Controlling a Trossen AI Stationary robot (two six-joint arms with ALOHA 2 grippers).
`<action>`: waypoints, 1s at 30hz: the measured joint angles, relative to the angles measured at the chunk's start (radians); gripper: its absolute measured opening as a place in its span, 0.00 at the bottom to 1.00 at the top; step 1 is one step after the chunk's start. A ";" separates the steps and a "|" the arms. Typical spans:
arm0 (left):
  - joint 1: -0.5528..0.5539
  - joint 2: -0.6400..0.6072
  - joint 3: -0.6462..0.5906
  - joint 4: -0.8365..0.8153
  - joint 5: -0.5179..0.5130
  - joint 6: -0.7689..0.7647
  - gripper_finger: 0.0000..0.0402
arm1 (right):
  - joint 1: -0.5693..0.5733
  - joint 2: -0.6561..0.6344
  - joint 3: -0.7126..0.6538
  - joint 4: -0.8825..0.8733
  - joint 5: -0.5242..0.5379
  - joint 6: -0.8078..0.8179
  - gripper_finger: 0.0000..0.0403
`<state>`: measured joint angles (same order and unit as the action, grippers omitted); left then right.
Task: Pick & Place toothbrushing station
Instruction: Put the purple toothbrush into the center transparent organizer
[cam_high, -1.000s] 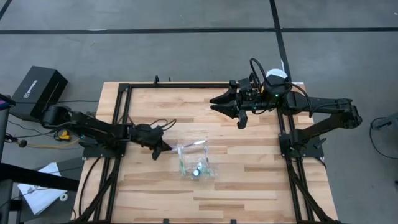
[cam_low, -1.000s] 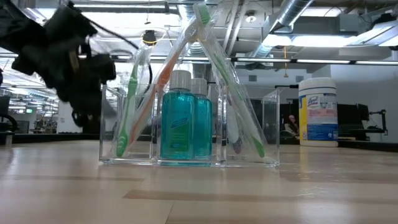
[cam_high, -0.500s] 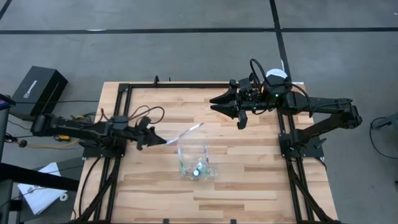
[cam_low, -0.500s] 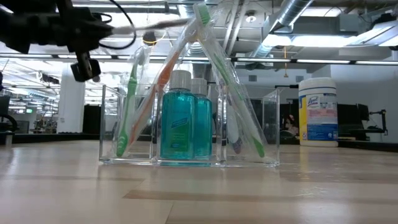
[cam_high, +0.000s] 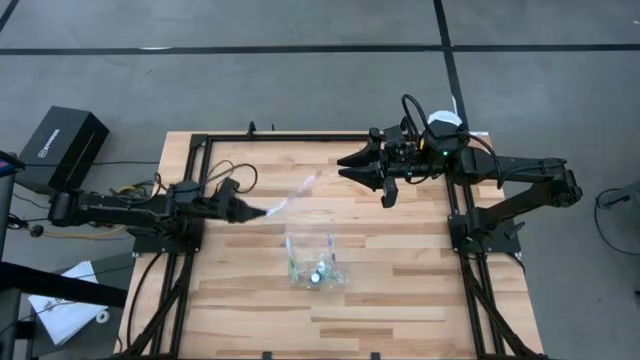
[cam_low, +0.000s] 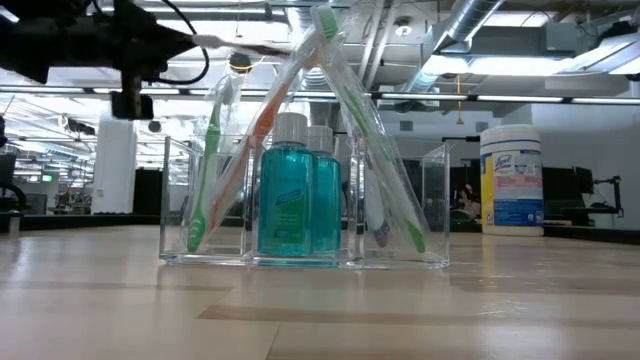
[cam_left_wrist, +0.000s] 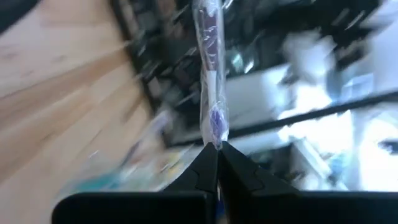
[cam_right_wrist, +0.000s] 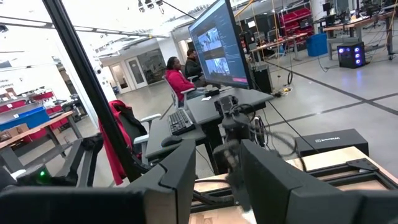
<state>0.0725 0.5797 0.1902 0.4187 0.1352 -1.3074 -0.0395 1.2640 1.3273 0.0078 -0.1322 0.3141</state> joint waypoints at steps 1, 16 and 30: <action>0.010 0.000 0.000 0.043 -0.018 -0.022 0.00 | 0.000 0.000 0.000 0.000 0.000 0.000 0.29; 0.105 0.104 0.256 0.252 -0.162 -0.197 0.00 | -0.003 0.000 0.000 0.063 0.041 -0.183 0.29; 0.105 0.491 0.630 0.076 -0.119 -0.373 0.00 | -0.026 0.000 0.161 -0.316 0.349 -0.628 0.29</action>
<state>0.1772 1.0706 0.8204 0.4950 0.0163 -1.6801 -0.0651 1.2636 1.4882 -0.3083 0.2172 -0.3138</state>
